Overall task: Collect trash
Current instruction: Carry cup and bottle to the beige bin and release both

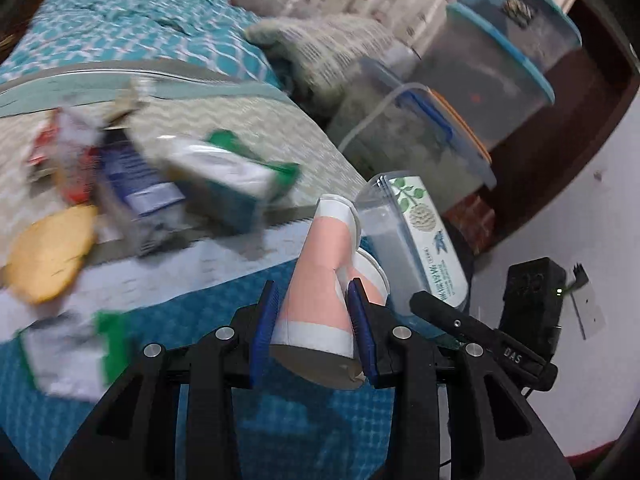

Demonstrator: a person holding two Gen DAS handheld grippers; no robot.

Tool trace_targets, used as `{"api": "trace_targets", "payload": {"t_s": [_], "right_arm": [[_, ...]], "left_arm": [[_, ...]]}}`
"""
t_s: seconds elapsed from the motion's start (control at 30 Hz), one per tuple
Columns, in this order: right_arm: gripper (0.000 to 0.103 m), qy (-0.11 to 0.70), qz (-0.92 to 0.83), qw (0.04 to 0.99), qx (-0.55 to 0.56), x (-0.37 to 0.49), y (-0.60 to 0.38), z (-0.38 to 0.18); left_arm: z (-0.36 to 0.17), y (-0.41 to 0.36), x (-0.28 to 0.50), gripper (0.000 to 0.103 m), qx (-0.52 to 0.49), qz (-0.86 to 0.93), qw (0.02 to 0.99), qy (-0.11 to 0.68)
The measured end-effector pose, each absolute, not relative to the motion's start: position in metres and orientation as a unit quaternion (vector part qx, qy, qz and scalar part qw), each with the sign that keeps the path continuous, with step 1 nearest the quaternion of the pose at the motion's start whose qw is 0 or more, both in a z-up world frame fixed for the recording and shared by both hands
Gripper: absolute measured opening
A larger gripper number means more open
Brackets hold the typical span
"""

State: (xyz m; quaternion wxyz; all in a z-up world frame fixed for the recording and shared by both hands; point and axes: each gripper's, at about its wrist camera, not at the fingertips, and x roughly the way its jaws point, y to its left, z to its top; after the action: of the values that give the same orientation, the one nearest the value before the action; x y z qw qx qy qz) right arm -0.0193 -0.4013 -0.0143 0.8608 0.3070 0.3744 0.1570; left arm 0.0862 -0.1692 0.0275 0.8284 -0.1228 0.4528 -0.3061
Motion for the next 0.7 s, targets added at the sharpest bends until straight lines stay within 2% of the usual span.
{"api": "trace_targets", "payload": {"t_s": [0.43,0.7], "right_arm": [[0.072,0.296,-0.006,0.82,0.489,-0.037,-0.551,-0.046],[0.073,0.292,-0.056,0.786,0.542,-0.033,-0.596,-0.071]], "left_arm": [[0.009,-0.363,0.161,0.034,-0.043,-0.382,0.778,0.497],[-0.012,-0.457,0.193,0.036,0.006,-0.381,0.769,0.513]]}}
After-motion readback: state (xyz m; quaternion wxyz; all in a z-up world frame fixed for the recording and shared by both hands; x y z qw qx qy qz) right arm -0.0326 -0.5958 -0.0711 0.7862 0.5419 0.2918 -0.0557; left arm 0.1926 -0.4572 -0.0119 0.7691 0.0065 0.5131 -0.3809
